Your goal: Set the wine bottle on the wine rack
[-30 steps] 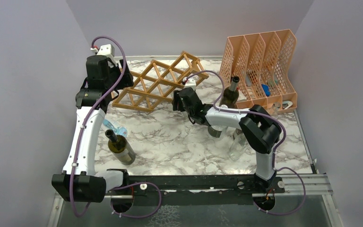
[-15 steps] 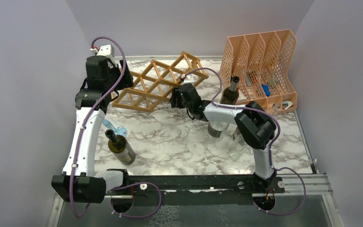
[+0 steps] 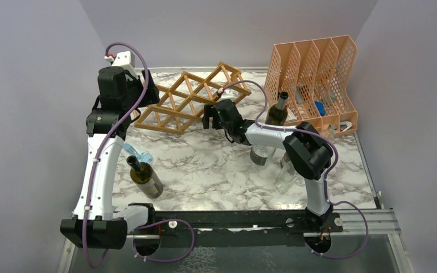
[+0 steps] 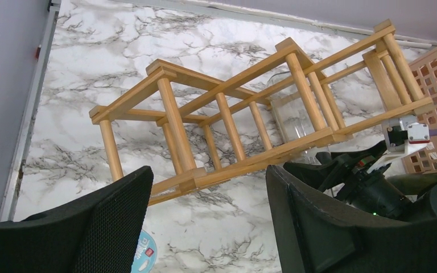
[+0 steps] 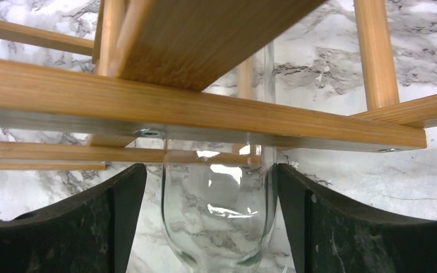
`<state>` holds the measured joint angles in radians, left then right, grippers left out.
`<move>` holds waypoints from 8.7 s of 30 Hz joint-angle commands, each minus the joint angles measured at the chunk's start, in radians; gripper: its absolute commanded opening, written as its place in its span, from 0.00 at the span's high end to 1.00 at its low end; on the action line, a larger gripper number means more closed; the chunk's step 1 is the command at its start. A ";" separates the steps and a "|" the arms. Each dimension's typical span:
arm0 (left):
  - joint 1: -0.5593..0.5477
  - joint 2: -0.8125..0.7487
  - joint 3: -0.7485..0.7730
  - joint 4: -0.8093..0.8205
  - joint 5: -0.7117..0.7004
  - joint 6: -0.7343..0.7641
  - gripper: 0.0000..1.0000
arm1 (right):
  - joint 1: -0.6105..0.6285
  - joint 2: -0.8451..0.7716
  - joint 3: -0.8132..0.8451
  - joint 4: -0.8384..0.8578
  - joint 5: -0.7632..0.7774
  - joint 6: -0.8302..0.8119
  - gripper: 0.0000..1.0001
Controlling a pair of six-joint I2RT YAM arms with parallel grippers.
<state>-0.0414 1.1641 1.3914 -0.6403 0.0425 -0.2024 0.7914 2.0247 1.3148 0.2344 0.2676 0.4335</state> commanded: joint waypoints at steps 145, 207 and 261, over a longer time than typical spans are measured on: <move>-0.262 -0.252 -0.201 0.383 0.457 -0.120 0.18 | 0.002 -1.405 -0.375 -0.870 0.023 -0.076 0.99; -0.386 -0.243 -0.635 0.920 0.985 -0.068 0.73 | 0.003 -0.664 0.313 -0.358 -0.875 -0.028 0.99; -0.380 0.003 -0.173 0.544 0.640 1.893 1.00 | 0.002 -0.572 0.442 -0.850 -0.526 -0.247 0.29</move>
<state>-0.4187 1.1751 1.1805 -0.1658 0.6899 1.5913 0.7860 1.4181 1.7245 -0.5869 -0.2462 0.1776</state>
